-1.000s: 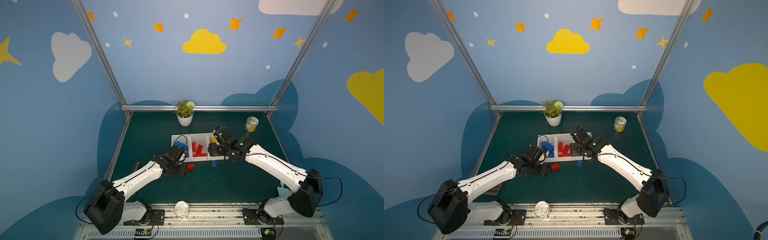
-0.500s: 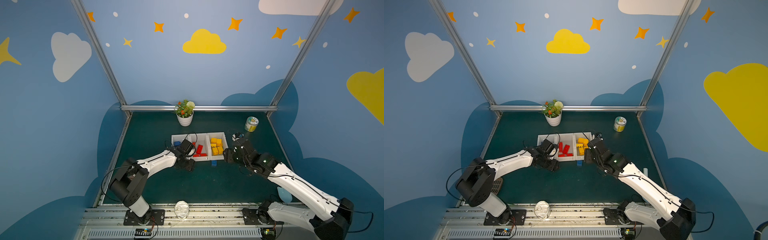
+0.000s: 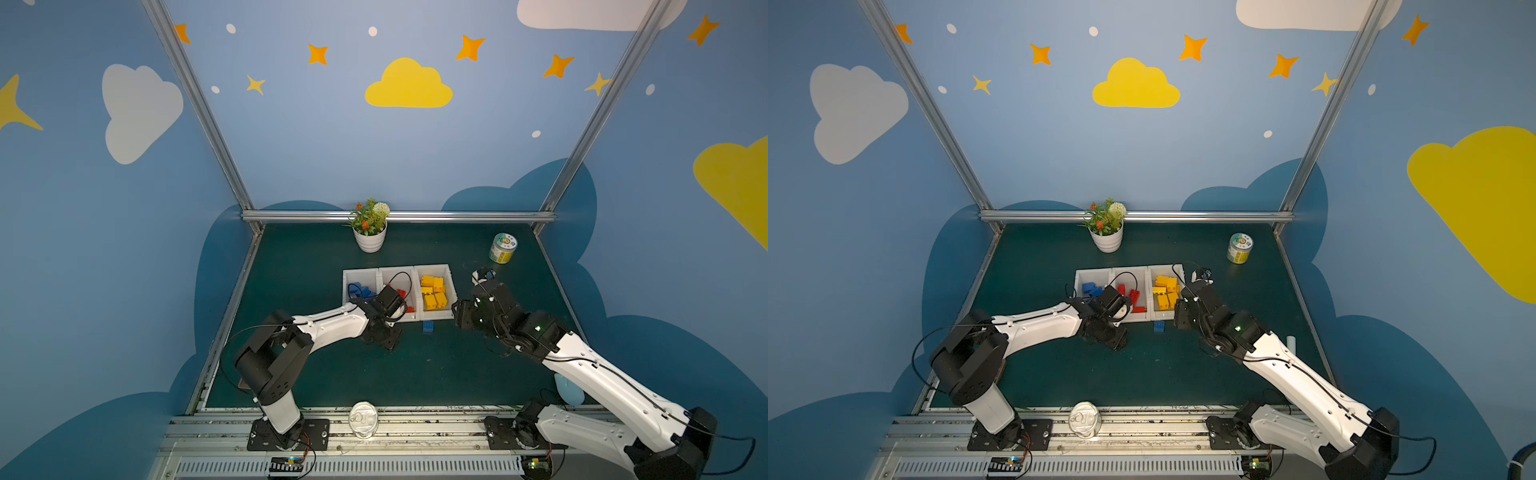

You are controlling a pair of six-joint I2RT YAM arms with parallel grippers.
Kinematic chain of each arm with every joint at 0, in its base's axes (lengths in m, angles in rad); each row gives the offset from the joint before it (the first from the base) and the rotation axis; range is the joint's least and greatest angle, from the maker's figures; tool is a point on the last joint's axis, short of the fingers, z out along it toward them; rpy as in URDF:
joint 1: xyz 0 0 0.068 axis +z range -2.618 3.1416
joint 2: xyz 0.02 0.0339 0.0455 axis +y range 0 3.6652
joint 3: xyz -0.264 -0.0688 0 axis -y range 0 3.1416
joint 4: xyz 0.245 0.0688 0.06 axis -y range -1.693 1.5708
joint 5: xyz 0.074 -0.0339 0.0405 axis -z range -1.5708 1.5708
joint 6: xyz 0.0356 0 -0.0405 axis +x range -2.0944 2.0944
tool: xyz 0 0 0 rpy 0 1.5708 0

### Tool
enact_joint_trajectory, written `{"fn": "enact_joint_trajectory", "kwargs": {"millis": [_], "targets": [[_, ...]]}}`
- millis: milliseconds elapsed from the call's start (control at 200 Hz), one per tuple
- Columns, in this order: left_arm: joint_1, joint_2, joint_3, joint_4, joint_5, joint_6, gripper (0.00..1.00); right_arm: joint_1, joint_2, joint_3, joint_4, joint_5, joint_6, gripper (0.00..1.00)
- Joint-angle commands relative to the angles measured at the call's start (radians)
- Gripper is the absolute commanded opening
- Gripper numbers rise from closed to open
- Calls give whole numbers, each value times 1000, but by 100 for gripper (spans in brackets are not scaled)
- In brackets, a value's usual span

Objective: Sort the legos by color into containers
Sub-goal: 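Grasp the red sloped brick near the tray with the left gripper, then carry the red brick into the middle compartment and open the left gripper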

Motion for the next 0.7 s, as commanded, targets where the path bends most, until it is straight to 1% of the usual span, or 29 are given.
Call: {"fn": "enact_joint_trajectory", "kwargs": {"millis": [0, 180, 345, 491, 691], "targets": [[3, 33, 30, -31, -45, -11, 49, -3, -21, -15, -14, 14, 14, 64], [2, 77, 52, -30, -60, -15, 39, -3, -49, -36, -16, 17, 17, 62], [-15, 60, 44, -26, -60, -17, 29, -3, -84, -50, -35, 34, 24, 60], [-29, 32, 23, -26, -48, -14, 26, -3, -114, -71, -41, 46, 36, 60], [-49, -28, 26, -41, -11, -32, 25, -3, -147, -88, -65, 57, 43, 59]]}}
